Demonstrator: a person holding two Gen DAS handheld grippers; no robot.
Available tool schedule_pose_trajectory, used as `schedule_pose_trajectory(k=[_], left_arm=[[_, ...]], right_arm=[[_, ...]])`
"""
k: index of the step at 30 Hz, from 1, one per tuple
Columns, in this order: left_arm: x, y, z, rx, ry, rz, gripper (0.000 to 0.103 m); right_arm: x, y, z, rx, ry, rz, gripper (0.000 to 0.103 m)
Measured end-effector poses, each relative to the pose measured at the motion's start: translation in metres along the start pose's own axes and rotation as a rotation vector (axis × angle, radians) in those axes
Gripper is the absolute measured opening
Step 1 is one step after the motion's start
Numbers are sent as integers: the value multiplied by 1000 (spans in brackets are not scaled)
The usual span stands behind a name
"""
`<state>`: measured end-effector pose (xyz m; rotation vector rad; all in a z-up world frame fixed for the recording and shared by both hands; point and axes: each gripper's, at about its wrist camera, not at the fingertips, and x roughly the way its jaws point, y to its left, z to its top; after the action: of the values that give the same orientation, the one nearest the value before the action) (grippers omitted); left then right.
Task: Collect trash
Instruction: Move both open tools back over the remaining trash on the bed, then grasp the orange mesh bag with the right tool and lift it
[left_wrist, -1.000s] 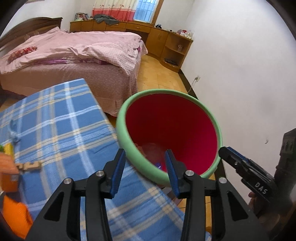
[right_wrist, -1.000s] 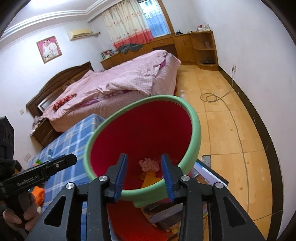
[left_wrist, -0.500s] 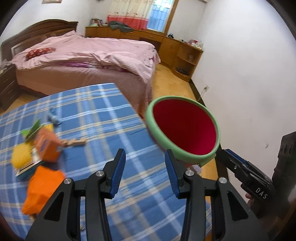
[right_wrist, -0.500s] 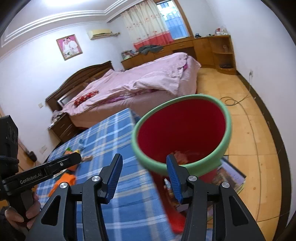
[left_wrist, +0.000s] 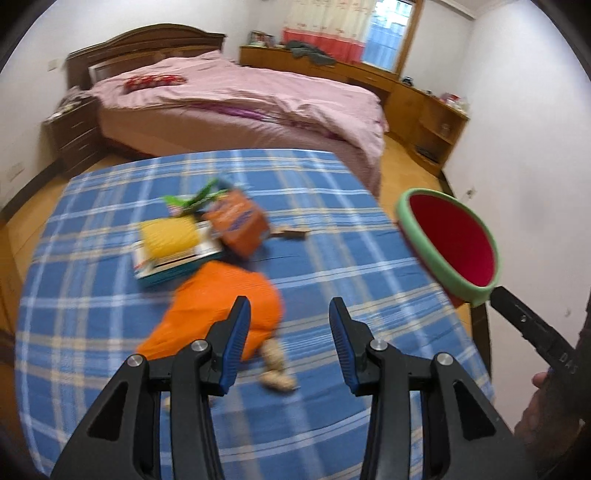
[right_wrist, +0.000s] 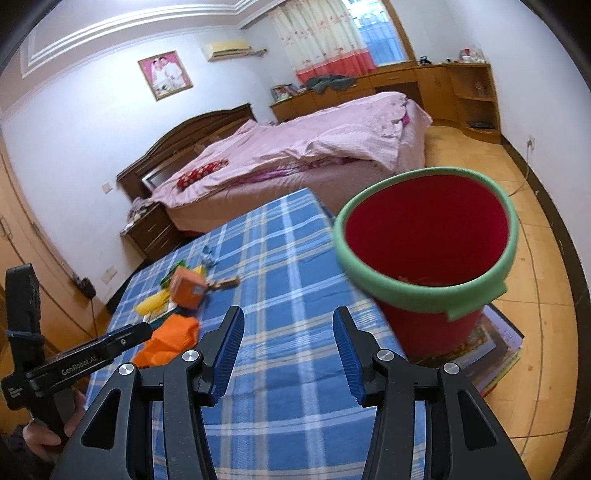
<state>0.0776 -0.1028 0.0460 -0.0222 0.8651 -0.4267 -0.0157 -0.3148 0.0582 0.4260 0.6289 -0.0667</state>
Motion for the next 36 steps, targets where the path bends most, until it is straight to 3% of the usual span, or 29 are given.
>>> schedule_pose_trajectory(k=[10,13,18,24,36], left_arm=[[-9,61,-15,-100,1,70,44],[-9,73,-19,-125,1,86,44],[-8,98,-23,-178,1,128,44],[-4,123,-28,-229,8,163,44],[2,158,-37,-305,24,198,44]], right_arm=[[22,41,-11,-59,65,28,53],[31,54,-14,-76,83,42,60],[51,74,-19,-106,121,71,64],[76,100,-25,-146,151,109,78],[141,150,-42,-259,278,119,81]])
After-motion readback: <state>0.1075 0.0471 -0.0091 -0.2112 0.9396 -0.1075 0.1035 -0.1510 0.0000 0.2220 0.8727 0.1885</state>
